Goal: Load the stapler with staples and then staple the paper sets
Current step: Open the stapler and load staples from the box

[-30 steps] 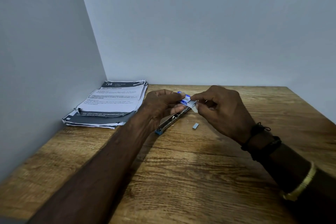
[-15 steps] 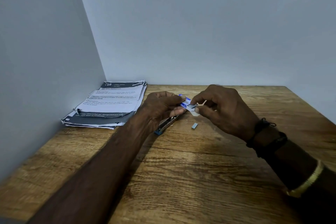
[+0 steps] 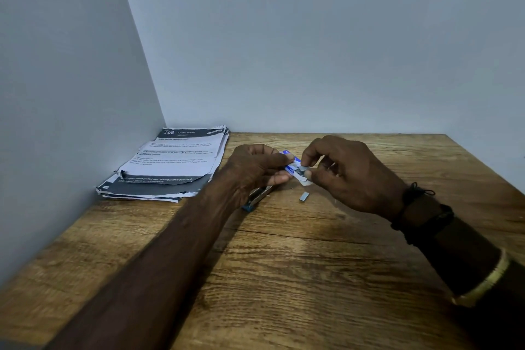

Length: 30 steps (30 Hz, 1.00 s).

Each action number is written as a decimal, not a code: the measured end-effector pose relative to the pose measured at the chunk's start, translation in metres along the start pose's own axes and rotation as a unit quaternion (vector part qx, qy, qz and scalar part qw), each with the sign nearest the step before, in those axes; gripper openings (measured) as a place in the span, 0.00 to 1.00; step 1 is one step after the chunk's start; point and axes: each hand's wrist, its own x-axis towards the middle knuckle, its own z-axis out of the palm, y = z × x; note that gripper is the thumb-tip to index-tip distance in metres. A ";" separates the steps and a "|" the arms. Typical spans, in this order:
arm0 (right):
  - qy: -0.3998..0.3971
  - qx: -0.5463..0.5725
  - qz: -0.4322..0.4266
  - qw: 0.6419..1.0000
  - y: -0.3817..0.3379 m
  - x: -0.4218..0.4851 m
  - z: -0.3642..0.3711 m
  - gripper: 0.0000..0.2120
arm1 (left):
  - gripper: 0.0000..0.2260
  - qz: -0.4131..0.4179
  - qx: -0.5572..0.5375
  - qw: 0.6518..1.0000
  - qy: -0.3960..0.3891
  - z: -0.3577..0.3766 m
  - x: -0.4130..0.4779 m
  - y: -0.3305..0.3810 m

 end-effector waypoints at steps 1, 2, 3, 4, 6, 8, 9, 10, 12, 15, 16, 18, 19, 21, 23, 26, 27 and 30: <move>0.002 0.006 0.003 1.000 0.000 0.000 0.000 0.04 | 0.07 -0.001 0.000 1.000 0.001 0.000 0.000 0.000; 0.006 0.008 0.006 1.000 -0.001 0.001 0.000 0.03 | 0.07 -0.003 -0.002 1.000 0.002 0.000 0.000 0.000; 0.014 0.010 0.008 1.000 -0.001 0.002 0.000 0.03 | 0.07 -0.005 -0.004 1.000 0.004 0.000 0.000 0.000; 0.028 0.013 0.014 0.999 -0.002 0.002 0.000 0.02 | 0.07 -0.007 -0.008 1.000 0.008 0.000 0.000 0.001; 0.058 0.016 0.036 0.997 0.000 0.004 -0.002 0.02 | 0.07 -0.006 -0.019 1.000 0.019 -0.002 0.000 0.002; 0.066 -0.012 0.073 0.995 0.006 0.004 -0.006 0.02 | 0.07 -0.003 -0.027 0.999 0.032 -0.005 0.001 0.004; 0.049 -0.042 0.093 0.994 0.010 0.003 -0.007 0.03 | 0.07 -0.002 -0.030 0.999 0.039 -0.007 0.002 0.004; 0.019 -0.078 0.110 0.991 0.014 0.002 -0.008 0.03 | 0.08 -0.002 -0.032 0.999 0.044 -0.008 0.002 0.004; -0.051 -0.141 0.136 0.979 0.018 0.000 -0.006 0.03 | 0.08 -0.002 -0.035 0.998 0.047 -0.009 0.003 0.004; -0.102 -0.161 0.160 0.969 0.019 -0.001 -0.001 0.04 | 0.08 -0.004 -0.035 0.998 0.044 -0.008 0.003 0.004; -0.111 -0.159 0.165 0.967 0.019 -0.001 0.000 0.04 | 0.08 -0.003 -0.035 0.999 0.042 -0.007 0.003 0.004; -0.124 -0.164 0.166 0.965 0.019 0.000 0.000 0.03 | 0.08 -0.003 -0.034 0.999 0.040 -0.007 0.003 0.004; -0.125 -0.165 0.165 0.964 0.019 -0.001 0.000 0.02 | 0.08 -0.003 -0.033 0.999 0.040 -0.007 0.003 0.004; -0.118 -0.155 0.160 0.968 0.018 -0.001 0.000 0.01 | 0.08 -0.003 -0.033 0.999 0.041 -0.007 0.003 0.004; -0.111 -0.140 0.132 0.975 0.016 -0.001 0.001 0.05 | 0.09 -0.002 -0.033 0.999 0.043 -0.007 0.003 0.004; -0.127 -0.127 0.083 0.980 0.009 0.000 0.005 0.09 | 0.10 0.002 -0.035 0.998 0.043 -0.007 0.002 0.005; -0.134 -0.124 0.073 0.980 0.007 0.000 0.008 0.09 | 0.10 0.002 -0.036 0.998 0.042 -0.007 0.001 0.005; -0.150 -0.116 0.065 0.980 0.003 0.000 0.012 0.07 | 0.10 0.003 -0.037 0.998 0.041 -0.005 0.000 0.005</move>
